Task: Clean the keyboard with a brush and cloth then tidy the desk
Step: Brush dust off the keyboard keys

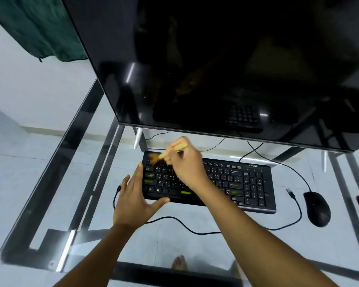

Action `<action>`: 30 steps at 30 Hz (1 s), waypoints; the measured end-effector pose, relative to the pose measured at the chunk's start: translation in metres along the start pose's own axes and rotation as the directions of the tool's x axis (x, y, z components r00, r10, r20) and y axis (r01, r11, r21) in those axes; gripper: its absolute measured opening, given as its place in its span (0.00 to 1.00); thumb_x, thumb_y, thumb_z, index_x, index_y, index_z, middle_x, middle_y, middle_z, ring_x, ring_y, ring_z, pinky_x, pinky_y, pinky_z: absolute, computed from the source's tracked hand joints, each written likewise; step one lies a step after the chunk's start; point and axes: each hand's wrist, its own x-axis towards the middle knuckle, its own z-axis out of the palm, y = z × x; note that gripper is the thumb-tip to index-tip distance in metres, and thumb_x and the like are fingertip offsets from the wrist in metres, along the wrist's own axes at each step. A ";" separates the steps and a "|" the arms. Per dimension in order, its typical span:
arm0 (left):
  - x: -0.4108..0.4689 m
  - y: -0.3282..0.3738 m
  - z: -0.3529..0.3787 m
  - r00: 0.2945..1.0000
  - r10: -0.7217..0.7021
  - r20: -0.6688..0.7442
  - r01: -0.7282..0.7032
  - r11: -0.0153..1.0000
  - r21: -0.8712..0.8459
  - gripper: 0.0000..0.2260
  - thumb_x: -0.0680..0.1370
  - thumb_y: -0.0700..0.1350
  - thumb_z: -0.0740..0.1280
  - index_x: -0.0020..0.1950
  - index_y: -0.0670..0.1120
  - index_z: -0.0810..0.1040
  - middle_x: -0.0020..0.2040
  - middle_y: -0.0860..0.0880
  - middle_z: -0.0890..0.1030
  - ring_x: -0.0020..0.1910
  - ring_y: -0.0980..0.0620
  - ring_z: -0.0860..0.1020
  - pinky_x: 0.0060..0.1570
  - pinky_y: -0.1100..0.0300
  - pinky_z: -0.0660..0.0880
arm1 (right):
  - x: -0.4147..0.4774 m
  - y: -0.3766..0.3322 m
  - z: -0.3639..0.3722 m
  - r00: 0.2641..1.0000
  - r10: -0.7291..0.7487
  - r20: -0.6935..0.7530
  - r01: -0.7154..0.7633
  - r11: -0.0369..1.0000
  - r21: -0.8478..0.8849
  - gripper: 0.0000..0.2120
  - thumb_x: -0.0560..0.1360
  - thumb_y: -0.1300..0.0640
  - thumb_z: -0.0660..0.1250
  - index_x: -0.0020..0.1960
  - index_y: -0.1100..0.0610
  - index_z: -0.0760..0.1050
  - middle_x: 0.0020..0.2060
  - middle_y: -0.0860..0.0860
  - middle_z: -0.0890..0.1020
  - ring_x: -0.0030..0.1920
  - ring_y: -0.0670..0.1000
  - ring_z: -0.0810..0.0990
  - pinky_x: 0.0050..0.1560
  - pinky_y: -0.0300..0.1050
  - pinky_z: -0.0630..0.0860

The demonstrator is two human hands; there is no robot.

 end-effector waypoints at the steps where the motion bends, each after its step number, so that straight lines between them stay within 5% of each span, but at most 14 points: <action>1: 0.000 0.000 0.000 1.000 -0.005 0.004 0.005 1.000 -0.004 0.53 0.64 0.74 0.67 0.78 0.53 0.44 0.78 0.53 0.59 0.77 0.42 0.53 0.71 0.42 0.60 | -0.003 0.001 0.001 0.997 0.000 0.080 0.004 0.999 -0.043 0.04 0.78 0.59 0.64 0.45 0.57 0.73 0.39 0.50 0.84 0.39 0.48 0.82 0.39 0.43 0.78; 5: 0.001 -0.001 0.001 1.000 0.003 -0.005 -0.003 1.000 -0.019 0.53 0.63 0.75 0.65 0.78 0.54 0.44 0.77 0.53 0.60 0.76 0.42 0.53 0.72 0.43 0.59 | -0.007 0.014 -0.018 0.985 -0.019 -0.169 0.003 0.996 -0.092 0.03 0.78 0.62 0.64 0.45 0.57 0.74 0.43 0.50 0.79 0.38 0.38 0.76 0.37 0.29 0.69; 8: 0.001 -0.002 0.001 1.000 0.019 -0.014 -0.019 1.000 -0.013 0.53 0.63 0.76 0.64 0.78 0.53 0.44 0.77 0.52 0.60 0.76 0.43 0.54 0.73 0.44 0.58 | -0.018 0.018 -0.027 0.999 0.029 0.033 -0.029 1.000 0.011 0.04 0.78 0.62 0.63 0.45 0.56 0.74 0.39 0.50 0.84 0.38 0.47 0.83 0.41 0.43 0.80; 10: 0.000 -0.002 0.001 1.000 0.011 -0.004 -0.011 1.000 -0.017 0.53 0.63 0.76 0.64 0.78 0.54 0.43 0.77 0.53 0.60 0.76 0.43 0.54 0.73 0.44 0.58 | -0.024 0.023 -0.030 0.999 0.035 0.021 -0.034 0.997 -0.068 0.04 0.78 0.60 0.64 0.45 0.54 0.74 0.40 0.50 0.83 0.39 0.52 0.82 0.41 0.49 0.80; 13: 0.000 -0.001 0.000 1.000 0.009 -0.006 -0.009 1.000 -0.015 0.53 0.63 0.76 0.64 0.78 0.54 0.43 0.77 0.53 0.60 0.76 0.42 0.55 0.72 0.42 0.60 | -0.028 0.028 -0.039 0.987 0.020 -0.157 -0.030 0.998 -0.059 0.07 0.78 0.63 0.64 0.43 0.53 0.73 0.42 0.52 0.81 0.40 0.49 0.81 0.41 0.42 0.77; 16: 0.000 -0.001 0.001 1.000 0.015 -0.008 -0.015 1.000 0.005 0.53 0.63 0.77 0.63 0.78 0.54 0.43 0.77 0.52 0.61 0.76 0.41 0.56 0.70 0.41 0.63 | -0.041 0.028 -0.033 0.994 0.059 0.093 -0.058 0.998 -0.017 0.07 0.78 0.62 0.63 0.43 0.53 0.74 0.37 0.52 0.84 0.38 0.50 0.84 0.42 0.42 0.81; 20: 0.000 0.000 0.000 1.000 -0.009 0.011 0.009 1.000 -0.006 0.53 0.63 0.76 0.63 0.78 0.55 0.43 0.77 0.52 0.60 0.76 0.41 0.55 0.70 0.40 0.61 | -0.042 0.035 -0.042 0.981 0.018 -0.194 -0.023 1.000 -0.021 0.04 0.78 0.60 0.64 0.45 0.53 0.74 0.37 0.50 0.82 0.36 0.48 0.81 0.37 0.42 0.76; 24: 0.000 -0.001 0.000 1.000 -0.003 0.007 0.002 1.000 0.003 0.53 0.63 0.77 0.63 0.79 0.54 0.44 0.78 0.53 0.59 0.76 0.41 0.55 0.70 0.39 0.63 | -0.048 0.034 -0.040 0.999 0.026 0.047 -0.023 0.997 -0.070 0.06 0.80 0.61 0.62 0.46 0.53 0.74 0.42 0.49 0.85 0.39 0.47 0.83 0.42 0.45 0.81; 28: 0.000 0.001 0.001 1.000 -0.012 0.008 0.012 1.000 -0.007 0.53 0.62 0.77 0.63 0.78 0.55 0.44 0.77 0.54 0.60 0.76 0.40 0.55 0.69 0.38 0.63 | -0.047 0.037 -0.052 0.966 0.089 -0.244 -0.076 0.995 0.063 0.03 0.79 0.63 0.63 0.50 0.56 0.72 0.41 0.47 0.84 0.43 0.47 0.83 0.45 0.41 0.79; 30: 0.000 0.002 0.000 1.000 0.002 -0.004 -0.002 1.000 -0.003 0.53 0.62 0.76 0.64 0.78 0.54 0.45 0.77 0.53 0.61 0.75 0.41 0.56 0.70 0.39 0.63 | -0.048 0.038 -0.052 0.977 0.149 -0.153 -0.124 0.979 0.164 0.02 0.78 0.64 0.64 0.50 0.58 0.72 0.40 0.51 0.84 0.42 0.53 0.85 0.45 0.45 0.82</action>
